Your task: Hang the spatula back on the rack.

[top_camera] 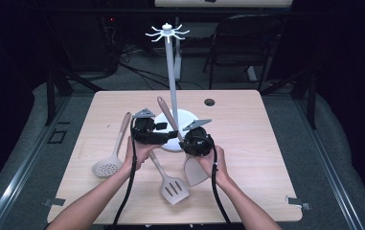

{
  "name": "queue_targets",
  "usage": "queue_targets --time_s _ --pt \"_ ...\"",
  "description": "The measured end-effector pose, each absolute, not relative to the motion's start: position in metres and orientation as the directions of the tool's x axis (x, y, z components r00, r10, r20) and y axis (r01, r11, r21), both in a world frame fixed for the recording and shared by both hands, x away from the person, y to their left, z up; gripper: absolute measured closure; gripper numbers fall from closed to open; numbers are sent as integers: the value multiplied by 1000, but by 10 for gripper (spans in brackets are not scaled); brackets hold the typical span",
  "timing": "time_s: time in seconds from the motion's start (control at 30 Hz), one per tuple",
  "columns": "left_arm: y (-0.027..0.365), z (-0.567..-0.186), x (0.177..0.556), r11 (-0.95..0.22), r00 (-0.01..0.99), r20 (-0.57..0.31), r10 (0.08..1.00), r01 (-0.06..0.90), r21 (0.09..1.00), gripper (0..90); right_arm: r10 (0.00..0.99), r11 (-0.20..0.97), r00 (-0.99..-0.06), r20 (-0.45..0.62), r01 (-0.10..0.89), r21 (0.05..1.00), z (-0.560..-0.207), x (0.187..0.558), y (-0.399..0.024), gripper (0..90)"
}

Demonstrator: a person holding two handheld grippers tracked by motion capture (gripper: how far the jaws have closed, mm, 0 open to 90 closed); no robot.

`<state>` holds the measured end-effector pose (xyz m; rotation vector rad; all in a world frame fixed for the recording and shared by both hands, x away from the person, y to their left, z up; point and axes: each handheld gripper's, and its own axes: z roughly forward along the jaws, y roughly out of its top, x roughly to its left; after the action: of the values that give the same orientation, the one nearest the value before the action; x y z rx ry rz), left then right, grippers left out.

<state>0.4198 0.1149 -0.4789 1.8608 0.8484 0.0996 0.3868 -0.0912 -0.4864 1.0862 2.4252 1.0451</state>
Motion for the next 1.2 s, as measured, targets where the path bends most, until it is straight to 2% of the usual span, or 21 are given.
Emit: queue_targets --time_s 0.03,0.1,0.13,0.43,0.5,0.8,1.2 --pt "114 -479 419 -197 744 -315 589 510 837 430 735 451 -678 32 524 722 -486 387 -90 788" --pt "112 -478 419 -195 744 -314 590 508 839 446 735 449 -678 34 523 725 -486 387 -89 787" --pt "111 -479 419 -185 743 -324 585 511 839 493 736 447 -677 30 519 728 -486 386 -89 787" --pt "108 -481 417 -120 745 -367 558 509 852 634 740 440 -672 19 505 742 -484 384 -89 787" --pt "107 -480 415 -122 745 -352 567 498 859 685 741 436 -671 17 501 748 -482 383 -89 787" --pt "108 -474 412 -65 752 -379 539 486 872 731 741 416 -672 11 472 777 -478 380 -91 785" --pt "106 -464 409 -64 769 -384 511 480 875 766 739 393 -674 15 448 803 -472 377 -93 778"
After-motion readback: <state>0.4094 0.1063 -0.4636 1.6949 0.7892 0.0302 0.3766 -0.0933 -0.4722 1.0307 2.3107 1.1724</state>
